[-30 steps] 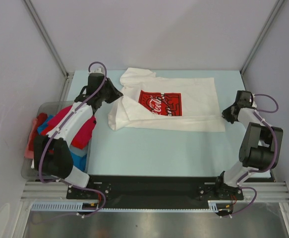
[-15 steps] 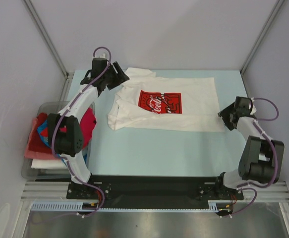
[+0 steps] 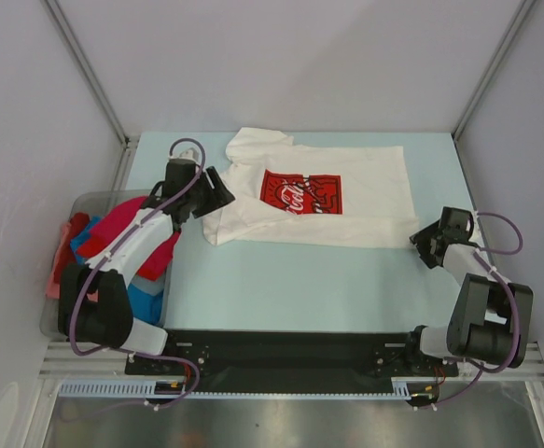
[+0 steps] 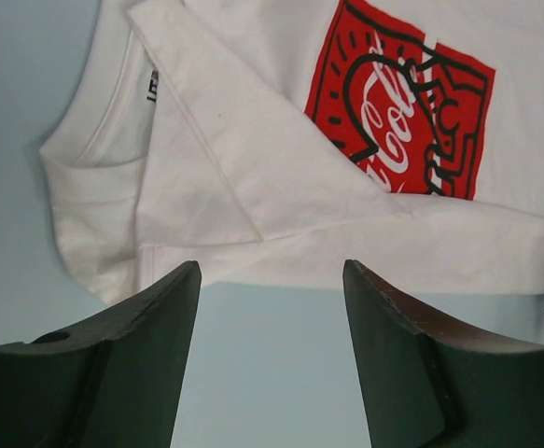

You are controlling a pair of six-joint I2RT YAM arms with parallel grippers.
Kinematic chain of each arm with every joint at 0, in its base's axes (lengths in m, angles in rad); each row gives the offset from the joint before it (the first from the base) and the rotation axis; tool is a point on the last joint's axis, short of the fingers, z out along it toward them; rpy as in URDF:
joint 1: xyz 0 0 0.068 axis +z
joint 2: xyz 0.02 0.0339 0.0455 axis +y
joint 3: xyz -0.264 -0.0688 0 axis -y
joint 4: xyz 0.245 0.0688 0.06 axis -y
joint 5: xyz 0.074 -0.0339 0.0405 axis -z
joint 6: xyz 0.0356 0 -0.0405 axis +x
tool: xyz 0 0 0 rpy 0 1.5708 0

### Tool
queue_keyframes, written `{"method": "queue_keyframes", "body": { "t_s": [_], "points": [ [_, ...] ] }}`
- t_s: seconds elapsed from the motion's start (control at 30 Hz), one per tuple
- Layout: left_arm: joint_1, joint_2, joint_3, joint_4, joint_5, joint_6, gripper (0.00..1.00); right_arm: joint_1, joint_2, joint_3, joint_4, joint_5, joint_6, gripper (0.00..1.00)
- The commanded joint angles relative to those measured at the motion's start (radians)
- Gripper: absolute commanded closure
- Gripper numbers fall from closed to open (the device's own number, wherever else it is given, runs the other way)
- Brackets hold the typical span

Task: Fold and stack the t-shirts
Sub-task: Fold the tshirt

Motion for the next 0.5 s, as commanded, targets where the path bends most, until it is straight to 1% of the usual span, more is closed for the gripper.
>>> {"method": "queue_keyframes", "body": {
  "t_s": [0.0,0.1,0.13,0.23,0.27,0.37,0.47],
  "points": [
    [-0.003,-0.024,-0.049,0.059,-0.024,0.034,0.32,-0.002,0.062,0.023,0.088,0.012,0.039,0.45],
    [-0.001,0.0,-0.075,0.063,-0.026,0.048,0.33,-0.002,0.12,0.041,0.114,0.024,0.046,0.46],
    [-0.001,0.009,-0.085,0.063,-0.032,0.055,0.34,-0.002,0.131,0.048,0.116,0.036,0.045,0.5],
    [-0.001,0.02,-0.103,0.063,-0.052,0.069,0.35,0.0,0.171,0.061,0.12,0.058,0.046,0.69],
    [-0.001,0.031,-0.105,0.063,-0.053,0.074,0.37,0.0,0.177,0.06,0.126,0.061,0.049,0.8],
    [-0.001,0.054,-0.102,0.051,-0.072,0.089,0.4,0.0,0.182,0.054,0.122,0.082,0.046,1.0],
    [-0.001,0.078,-0.094,0.044,-0.084,0.104,0.43,0.003,0.169,0.045,0.128,0.095,0.042,1.0]
  ]
}}
